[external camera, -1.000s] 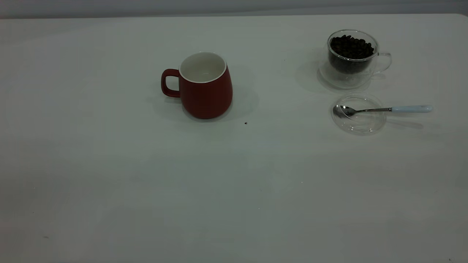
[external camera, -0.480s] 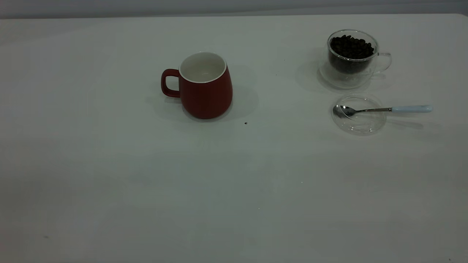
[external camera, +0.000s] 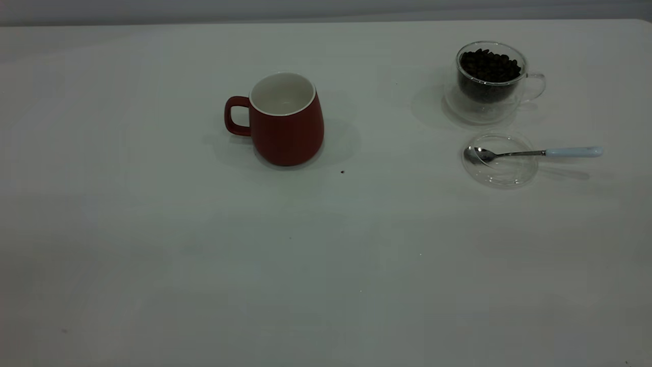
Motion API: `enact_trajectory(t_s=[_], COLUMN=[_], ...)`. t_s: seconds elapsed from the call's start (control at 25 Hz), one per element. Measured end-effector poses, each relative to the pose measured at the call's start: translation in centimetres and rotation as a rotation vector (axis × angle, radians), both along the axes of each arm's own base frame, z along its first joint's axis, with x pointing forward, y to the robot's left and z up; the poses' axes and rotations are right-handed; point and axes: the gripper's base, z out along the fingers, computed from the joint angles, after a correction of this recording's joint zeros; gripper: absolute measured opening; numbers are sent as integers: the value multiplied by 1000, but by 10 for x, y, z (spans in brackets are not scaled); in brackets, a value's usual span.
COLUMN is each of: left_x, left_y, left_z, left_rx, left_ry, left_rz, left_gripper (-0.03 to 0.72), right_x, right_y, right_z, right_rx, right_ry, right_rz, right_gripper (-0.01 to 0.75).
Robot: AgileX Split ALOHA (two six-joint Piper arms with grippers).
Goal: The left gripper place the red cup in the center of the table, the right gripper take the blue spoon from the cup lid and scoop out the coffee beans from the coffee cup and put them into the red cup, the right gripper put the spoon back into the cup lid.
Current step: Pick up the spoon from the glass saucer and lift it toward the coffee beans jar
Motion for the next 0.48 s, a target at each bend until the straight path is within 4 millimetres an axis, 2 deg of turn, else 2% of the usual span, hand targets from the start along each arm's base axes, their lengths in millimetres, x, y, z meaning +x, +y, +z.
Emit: enact_trajectory(t_s=[0.36,0.48], left_x=[0,0], left_y=[0,0], left_z=[0,0], left_rx=[1,1], left_ry=[0,1], left_rz=[-1,-1], left_gripper=[587,587], right_x=[2,21], right_y=[5,14], right_z=[5,15], right_rx=[33,119], right_ry=[-32,-55], right_rz=[49,116], right_gripper=[565,565])
